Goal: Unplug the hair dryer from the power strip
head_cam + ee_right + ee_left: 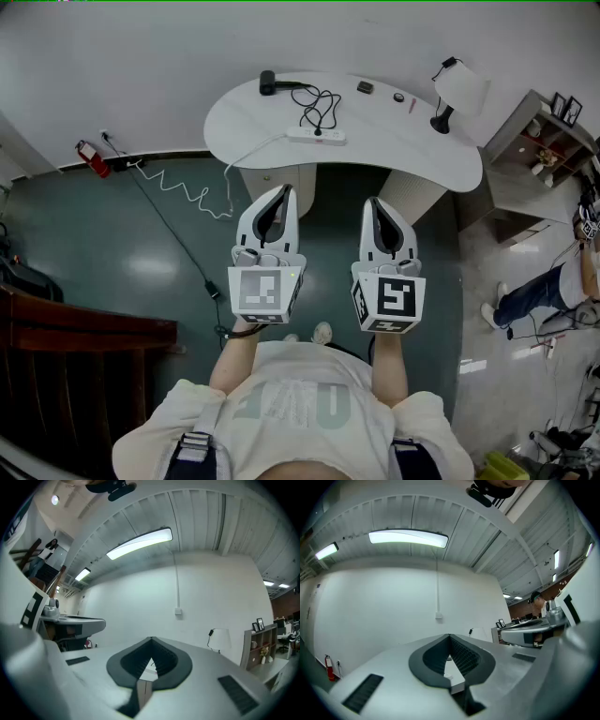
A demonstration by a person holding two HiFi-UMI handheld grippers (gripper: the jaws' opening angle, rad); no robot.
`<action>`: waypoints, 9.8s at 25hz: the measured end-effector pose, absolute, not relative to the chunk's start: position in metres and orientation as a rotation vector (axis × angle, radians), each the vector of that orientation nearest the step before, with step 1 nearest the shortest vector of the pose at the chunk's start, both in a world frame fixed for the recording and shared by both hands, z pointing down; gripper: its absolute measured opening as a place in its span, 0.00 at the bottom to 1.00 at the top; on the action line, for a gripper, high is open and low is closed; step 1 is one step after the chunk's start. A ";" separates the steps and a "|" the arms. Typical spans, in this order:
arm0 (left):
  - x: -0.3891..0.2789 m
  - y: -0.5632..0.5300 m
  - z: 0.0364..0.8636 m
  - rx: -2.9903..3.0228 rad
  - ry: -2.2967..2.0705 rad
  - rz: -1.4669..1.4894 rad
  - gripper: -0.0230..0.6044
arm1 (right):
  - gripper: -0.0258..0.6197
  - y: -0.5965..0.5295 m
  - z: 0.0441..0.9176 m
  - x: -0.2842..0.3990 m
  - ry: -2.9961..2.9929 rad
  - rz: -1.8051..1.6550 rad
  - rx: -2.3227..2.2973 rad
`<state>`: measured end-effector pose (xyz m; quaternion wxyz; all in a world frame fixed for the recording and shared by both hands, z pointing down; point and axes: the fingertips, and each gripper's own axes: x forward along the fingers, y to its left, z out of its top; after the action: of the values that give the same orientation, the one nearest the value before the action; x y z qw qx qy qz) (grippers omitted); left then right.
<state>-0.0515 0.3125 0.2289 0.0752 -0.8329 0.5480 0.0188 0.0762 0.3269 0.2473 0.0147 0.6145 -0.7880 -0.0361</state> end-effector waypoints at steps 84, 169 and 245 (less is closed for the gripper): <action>-0.007 -0.097 0.574 -2.553 -0.089 -1.585 0.47 | 0.04 -0.146 0.324 0.064 -2.691 0.104 1.243; -0.008 -0.107 0.621 -2.415 -0.153 -1.816 0.46 | 0.12 -0.202 0.549 0.063 -2.397 0.905 0.862; -0.050 -0.179 0.256 -2.455 1.929 0.140 0.05 | 0.05 -0.185 0.258 0.102 -2.520 -0.154 1.849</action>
<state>-0.0497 -0.1792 0.2563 0.0081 -0.7856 0.6170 0.0447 0.1016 -0.1850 0.2585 0.0063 0.5908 -0.8053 -0.0493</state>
